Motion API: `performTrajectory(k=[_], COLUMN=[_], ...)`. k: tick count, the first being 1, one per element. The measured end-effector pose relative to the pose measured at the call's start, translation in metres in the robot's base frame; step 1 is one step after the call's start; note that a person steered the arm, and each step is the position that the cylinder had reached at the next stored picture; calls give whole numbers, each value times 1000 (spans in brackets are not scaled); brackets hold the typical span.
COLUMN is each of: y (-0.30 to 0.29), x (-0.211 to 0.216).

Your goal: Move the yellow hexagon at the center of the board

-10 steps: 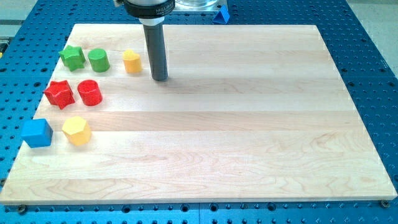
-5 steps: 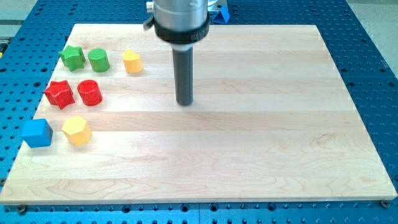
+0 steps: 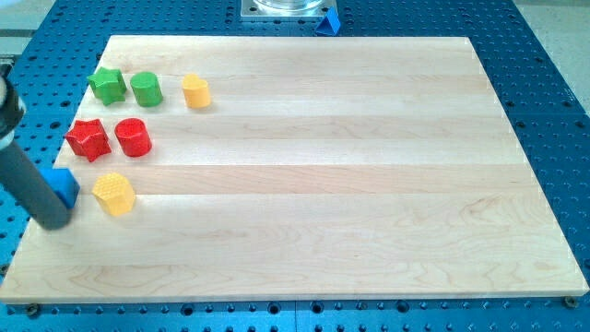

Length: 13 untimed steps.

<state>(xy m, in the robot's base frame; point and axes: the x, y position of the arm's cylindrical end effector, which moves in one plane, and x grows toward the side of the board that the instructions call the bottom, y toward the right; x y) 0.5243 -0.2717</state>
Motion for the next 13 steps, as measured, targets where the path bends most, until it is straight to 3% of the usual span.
performTrajectory(k=[1,4,7,9,11,13], y=[45,74,160,248,283,259], x=[-19,-1,-1,-24,-66,-125])
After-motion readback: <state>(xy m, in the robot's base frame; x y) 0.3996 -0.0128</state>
